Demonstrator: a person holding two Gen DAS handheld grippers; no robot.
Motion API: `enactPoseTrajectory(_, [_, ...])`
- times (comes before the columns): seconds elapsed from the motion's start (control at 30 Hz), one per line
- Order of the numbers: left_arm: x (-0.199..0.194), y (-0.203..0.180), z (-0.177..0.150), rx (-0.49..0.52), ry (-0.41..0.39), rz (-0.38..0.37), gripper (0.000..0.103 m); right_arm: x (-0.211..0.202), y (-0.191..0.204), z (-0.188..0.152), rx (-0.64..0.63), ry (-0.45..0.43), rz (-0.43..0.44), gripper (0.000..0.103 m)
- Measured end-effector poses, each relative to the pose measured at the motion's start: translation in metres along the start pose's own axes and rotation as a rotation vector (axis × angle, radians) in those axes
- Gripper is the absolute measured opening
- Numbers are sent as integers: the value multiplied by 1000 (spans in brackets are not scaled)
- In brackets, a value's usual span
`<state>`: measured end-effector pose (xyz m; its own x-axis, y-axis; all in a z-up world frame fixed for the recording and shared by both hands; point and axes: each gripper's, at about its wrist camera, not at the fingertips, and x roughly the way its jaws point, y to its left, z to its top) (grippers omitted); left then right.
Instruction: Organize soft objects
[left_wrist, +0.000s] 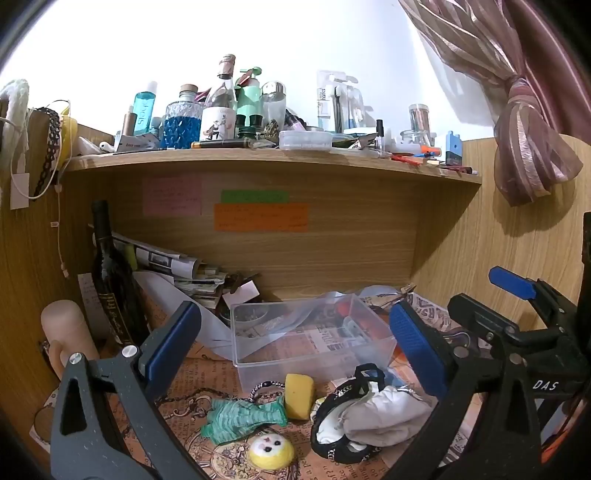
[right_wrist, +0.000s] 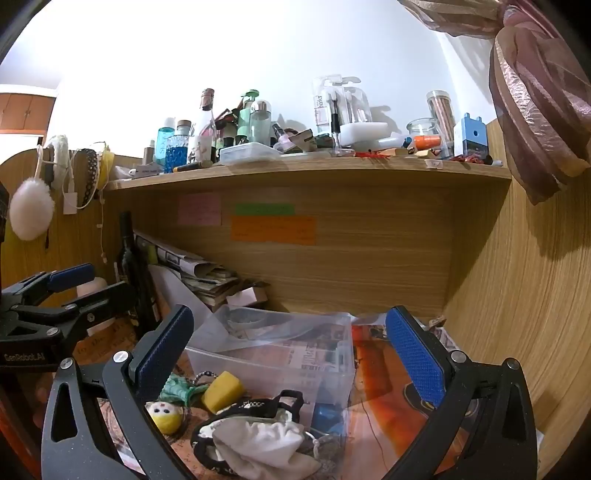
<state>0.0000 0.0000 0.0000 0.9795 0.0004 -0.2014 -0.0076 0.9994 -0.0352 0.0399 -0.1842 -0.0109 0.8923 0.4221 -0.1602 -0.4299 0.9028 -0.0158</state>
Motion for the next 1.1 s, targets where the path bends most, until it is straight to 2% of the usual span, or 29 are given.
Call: enactPoseTrajectory(1.1, [0,0,0,7,-10,3,103,-2,1,2,-5,-8,5,103])
